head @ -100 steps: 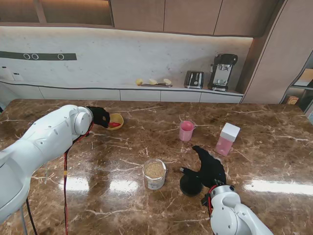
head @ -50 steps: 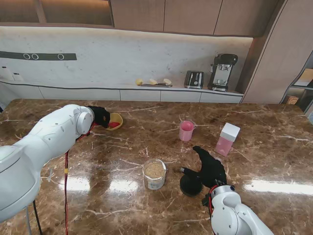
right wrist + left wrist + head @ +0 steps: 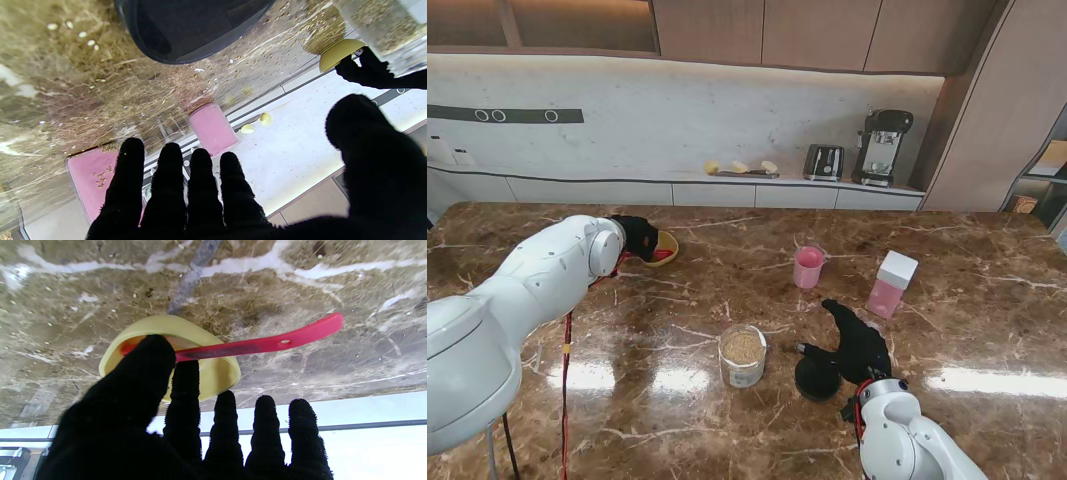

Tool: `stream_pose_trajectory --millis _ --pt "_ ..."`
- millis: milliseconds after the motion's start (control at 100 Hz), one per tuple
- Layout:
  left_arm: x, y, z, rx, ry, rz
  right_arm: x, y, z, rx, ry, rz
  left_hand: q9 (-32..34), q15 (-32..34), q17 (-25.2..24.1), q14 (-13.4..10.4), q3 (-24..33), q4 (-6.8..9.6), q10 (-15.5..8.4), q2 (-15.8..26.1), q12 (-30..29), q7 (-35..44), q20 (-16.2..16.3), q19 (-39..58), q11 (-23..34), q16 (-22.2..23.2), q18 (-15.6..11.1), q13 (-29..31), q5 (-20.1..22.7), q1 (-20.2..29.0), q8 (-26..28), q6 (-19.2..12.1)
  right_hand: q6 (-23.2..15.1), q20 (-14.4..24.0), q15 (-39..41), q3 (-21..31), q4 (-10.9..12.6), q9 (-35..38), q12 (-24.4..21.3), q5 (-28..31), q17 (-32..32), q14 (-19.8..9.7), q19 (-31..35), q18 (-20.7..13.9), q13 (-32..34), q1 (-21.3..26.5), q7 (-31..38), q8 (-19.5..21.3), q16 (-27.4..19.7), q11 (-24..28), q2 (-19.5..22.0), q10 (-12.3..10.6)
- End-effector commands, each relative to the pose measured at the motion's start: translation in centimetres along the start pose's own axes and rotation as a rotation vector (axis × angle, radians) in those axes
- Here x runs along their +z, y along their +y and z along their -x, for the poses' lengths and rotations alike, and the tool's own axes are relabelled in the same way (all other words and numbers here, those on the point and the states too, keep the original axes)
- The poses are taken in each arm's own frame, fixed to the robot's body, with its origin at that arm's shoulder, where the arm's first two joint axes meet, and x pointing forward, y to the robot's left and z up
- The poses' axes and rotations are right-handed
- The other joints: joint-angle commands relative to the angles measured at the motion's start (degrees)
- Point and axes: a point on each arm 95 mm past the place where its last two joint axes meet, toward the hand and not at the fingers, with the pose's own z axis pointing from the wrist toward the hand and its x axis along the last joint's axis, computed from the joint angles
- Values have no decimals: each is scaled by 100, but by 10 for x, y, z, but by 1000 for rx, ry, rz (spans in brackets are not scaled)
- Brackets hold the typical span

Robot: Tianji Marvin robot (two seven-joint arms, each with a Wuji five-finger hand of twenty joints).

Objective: Measure grain into the airtight container

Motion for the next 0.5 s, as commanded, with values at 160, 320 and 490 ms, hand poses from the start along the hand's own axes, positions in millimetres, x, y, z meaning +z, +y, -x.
stream_pose_trajectory --millis 160,320,490 --pt "0 0 -1 8 2 -5 -2 -6 4 4 -10 -28 -29 304 -12 59 161 -108 -73 -241 29 440 -83 458 325 40 -31 175 108 302 290 -146 -132 137 8 -100 213 -122 52 80 0 -9 92 16 -5 -97 -31 -23 92 -30 63 -4" --pt "1 0 -1 6 2 -13 -1 -6 5 3 -10 -30 87 355 -2 72 236 -126 -69 -281 4 709 -100 609 412 44 -32 254 199 328 510 -146 -136 144 7 -101 214 -127 53 80 3 -4 93 20 -6 -80 -35 -21 92 -28 70 -6" --pt "1 0 -2 1 3 -19 0 -6 5 3 -12 -32 135 378 -2 83 270 -138 -59 -287 -28 799 -107 725 421 38 -44 292 246 334 588 -93 -136 151 9 -114 212 -128 53 80 4 -8 90 18 -4 -61 -40 -17 93 -24 91 -5"
